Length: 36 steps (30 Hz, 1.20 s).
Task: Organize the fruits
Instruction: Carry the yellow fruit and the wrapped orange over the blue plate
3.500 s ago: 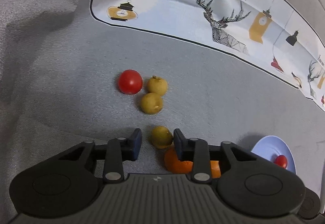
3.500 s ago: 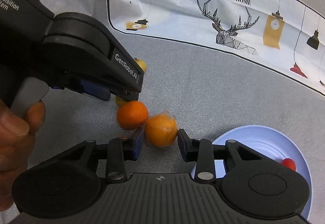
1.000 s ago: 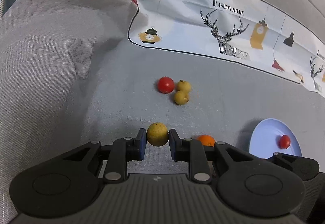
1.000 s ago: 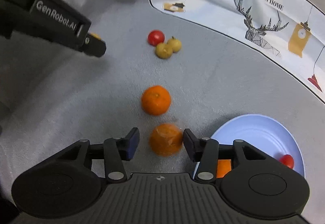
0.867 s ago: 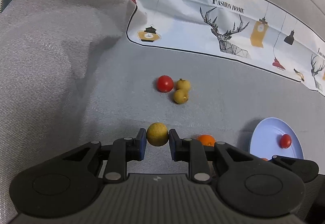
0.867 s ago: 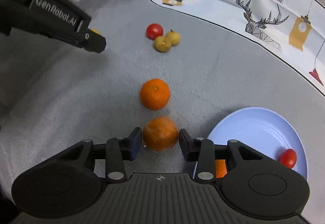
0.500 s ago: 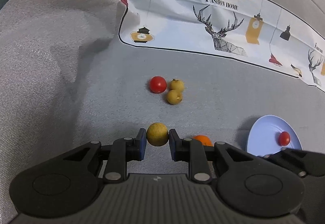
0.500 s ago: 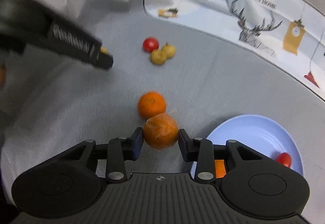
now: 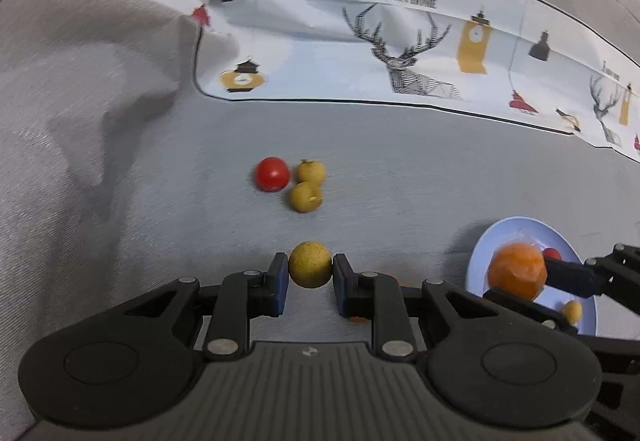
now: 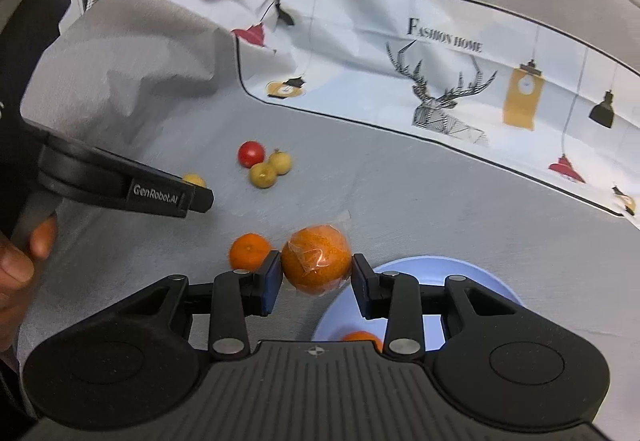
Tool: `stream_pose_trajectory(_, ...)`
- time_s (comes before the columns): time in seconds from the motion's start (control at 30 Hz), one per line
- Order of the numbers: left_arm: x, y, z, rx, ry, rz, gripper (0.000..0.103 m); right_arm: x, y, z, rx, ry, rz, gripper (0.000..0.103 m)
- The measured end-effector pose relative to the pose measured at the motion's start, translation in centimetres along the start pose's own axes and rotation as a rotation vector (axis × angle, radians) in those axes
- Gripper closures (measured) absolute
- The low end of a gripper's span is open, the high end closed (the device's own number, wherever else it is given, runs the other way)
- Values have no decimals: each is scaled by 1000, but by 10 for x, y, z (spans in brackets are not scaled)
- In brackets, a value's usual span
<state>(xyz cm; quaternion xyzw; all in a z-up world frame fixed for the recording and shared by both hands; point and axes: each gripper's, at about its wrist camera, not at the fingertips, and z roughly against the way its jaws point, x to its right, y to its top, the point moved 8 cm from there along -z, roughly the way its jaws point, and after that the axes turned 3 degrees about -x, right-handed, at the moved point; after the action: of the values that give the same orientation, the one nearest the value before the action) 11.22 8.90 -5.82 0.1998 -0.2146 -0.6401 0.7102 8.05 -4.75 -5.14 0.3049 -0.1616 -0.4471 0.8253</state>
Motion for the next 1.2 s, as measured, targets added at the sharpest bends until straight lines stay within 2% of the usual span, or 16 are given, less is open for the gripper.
stream_pose_trajectory(0.4,29,5,-2,35,-47,-64,77,37,-8,21,18,-51,-29,64)
stream_pose_trajectory(0.9,55,9,-1,82,-106,-117,77,60,-11,29,35,-86,-70,64)
stream_pose_trajectory(1.2,67,10,2,103,-151,-139,77,95,-19,39,29,-166,-147,64)
